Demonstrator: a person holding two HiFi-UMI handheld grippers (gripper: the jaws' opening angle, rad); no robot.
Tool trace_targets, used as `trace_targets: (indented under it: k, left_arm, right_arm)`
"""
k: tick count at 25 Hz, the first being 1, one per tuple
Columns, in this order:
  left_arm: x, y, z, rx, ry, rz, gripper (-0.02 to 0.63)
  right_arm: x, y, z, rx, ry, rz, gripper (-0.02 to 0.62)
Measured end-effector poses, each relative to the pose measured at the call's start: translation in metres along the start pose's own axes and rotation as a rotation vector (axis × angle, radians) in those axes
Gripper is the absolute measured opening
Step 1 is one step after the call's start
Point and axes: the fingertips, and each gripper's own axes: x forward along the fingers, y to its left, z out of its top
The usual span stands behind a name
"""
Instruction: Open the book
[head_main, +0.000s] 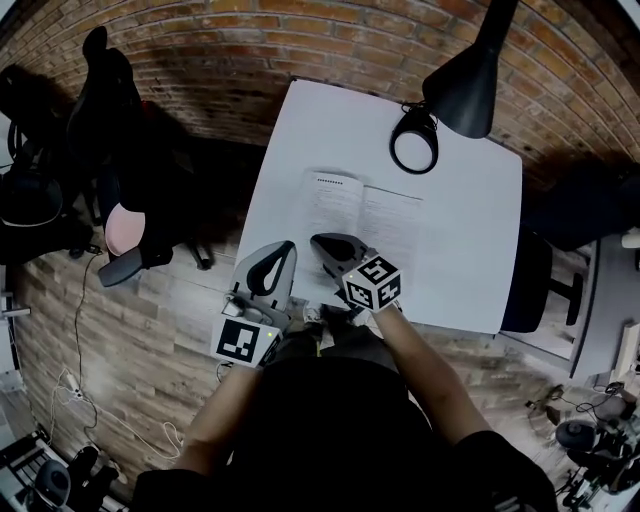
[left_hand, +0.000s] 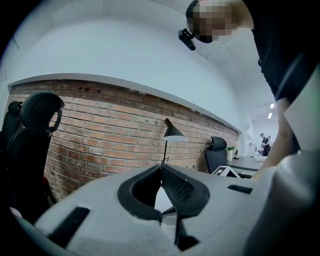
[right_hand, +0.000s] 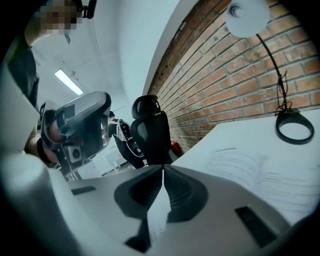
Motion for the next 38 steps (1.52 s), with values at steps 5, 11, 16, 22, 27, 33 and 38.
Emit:
trace_targets:
  k: [5,11,16,22,27,33,38]
  left_arm:
    - [0.004,-0.011,-0.002,-0.013,0.048,0.001,0.026]
    - [0.012,-0.030,0.005,0.012,0.022,-0.009,0.026]
    - [0.015,-0.039,0.006,0.042,0.022,-0.001,0.026]
    - [0.024,-0.050,0.018,0.074,0.009,0.008,0.026]
    - [0.031,-0.058,0.028,0.086,-0.013,0.012,0.026]
    - [0.036,-0.061,0.040,0.098,-0.036,0.027,0.026]
    - [0.034,-0.058,0.053,0.113,-0.059,0.063,0.026]
  right_arm:
    - [-0.030,-0.018,-0.004,-0.009,0.019,-0.096,0.020]
    - [-0.087,-0.049,0.007,0.069,-0.054,-0.242,0.014]
    - [-0.132,-0.066,0.019,0.099,-0.105,-0.346,0.014]
    - [-0.195,-0.082,0.036,0.151,-0.181,-0.435,0.014]
    - [-0.252,-0.090,0.074,0.101,-0.286,-0.534,0.014]
    - [-0.316,-0.079,0.132,-0.031,-0.404,-0.616,0.014]
    - [-0.347,-0.061,0.159,-0.114,-0.469,-0.627,0.014]
